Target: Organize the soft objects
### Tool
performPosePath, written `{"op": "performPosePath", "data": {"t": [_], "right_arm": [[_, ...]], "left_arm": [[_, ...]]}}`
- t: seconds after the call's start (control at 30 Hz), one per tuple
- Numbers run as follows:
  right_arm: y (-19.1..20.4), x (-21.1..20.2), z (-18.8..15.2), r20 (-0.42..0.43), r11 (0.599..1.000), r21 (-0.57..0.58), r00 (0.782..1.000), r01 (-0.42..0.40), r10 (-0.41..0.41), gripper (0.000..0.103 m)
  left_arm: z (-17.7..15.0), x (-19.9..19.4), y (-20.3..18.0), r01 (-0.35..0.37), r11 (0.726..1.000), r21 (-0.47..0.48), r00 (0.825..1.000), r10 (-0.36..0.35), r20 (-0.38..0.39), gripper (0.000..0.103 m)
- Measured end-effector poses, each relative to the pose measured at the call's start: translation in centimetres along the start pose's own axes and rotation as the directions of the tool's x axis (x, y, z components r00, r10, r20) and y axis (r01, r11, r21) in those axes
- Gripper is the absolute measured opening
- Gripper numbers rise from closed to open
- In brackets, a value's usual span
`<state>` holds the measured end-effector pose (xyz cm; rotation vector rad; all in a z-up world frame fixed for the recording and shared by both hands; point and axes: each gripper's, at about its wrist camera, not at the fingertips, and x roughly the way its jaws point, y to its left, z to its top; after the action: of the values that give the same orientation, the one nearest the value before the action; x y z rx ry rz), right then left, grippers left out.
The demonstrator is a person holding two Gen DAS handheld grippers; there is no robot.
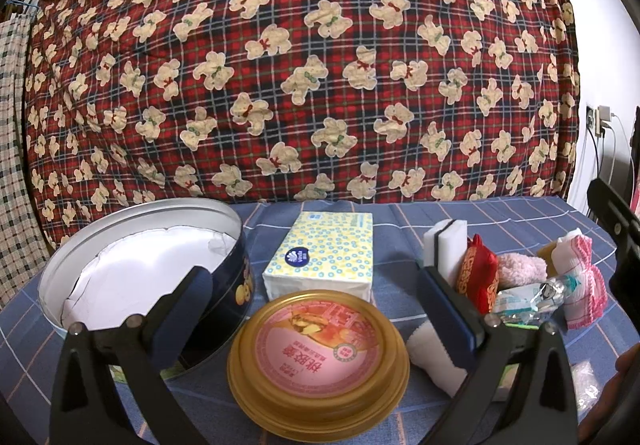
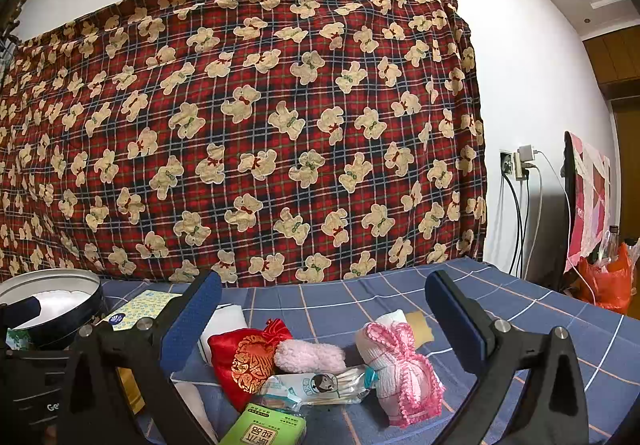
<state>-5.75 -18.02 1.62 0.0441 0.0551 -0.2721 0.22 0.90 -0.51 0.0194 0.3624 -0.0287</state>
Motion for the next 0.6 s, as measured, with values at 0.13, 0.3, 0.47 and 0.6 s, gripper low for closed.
{"op": "performPosePath", "data": {"t": [0.13, 0.3, 0.47, 0.6], "right_arm": [[0.0, 0.0, 0.01, 0.001, 1.0, 0.0, 1.0, 0.0, 0.0, 0.103], [0.03, -0.05, 0.04, 0.001, 1.0, 0.0, 1.0, 0.001, -0.001, 0.103], [0.1, -0.12, 0.08, 0.003, 1.0, 0.001, 1.0, 0.001, -0.001, 0.103], [0.26, -0.18, 0.2, 0.003, 1.0, 0.001, 1.0, 0.002, -0.002, 0.103]], "left_arm": [[0.01, -0.01, 0.0, 0.0, 1.0, 0.0, 1.0, 0.0, -0.001, 0.103], [0.01, 0.01, 0.03, 0.0, 1.0, -0.001, 1.0, 0.0, -0.001, 0.103], [0.02, 0.0, 0.01, 0.001, 1.0, 0.0, 1.0, -0.001, -0.002, 0.103], [0.0, 0.02, 0.05, 0.002, 1.0, -0.001, 1.0, -0.002, -0.003, 0.103]]}}
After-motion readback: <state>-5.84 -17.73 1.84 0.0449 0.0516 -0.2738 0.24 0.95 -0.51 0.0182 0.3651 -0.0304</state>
